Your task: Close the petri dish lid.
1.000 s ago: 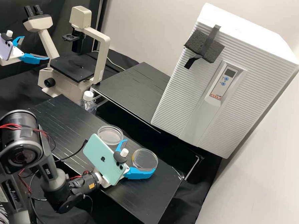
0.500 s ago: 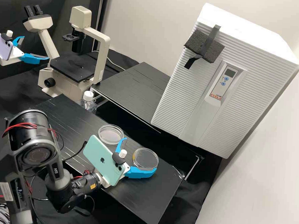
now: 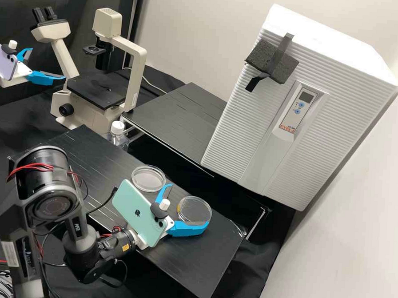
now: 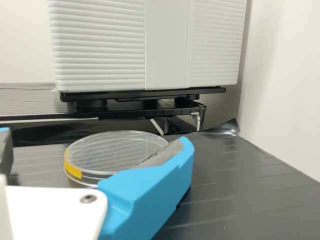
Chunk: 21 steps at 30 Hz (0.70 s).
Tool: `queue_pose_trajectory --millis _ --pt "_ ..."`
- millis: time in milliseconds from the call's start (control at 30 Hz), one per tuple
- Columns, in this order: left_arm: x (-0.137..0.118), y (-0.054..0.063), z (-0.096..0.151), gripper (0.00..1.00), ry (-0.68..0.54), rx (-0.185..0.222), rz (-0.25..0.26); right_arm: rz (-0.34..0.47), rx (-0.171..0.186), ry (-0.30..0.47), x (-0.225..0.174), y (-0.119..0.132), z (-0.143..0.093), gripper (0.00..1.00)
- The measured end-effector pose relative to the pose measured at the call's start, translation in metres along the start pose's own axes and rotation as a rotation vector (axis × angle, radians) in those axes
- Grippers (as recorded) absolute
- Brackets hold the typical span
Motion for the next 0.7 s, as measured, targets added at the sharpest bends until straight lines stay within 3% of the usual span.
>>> queue_pose_trajectory --millis 700 --pt "0.0 0.0 0.0 1.0 0.0 0.0 0.0 -0.013 -0.014 0.011 -0.0003 0.0019 0.0016 0.0"
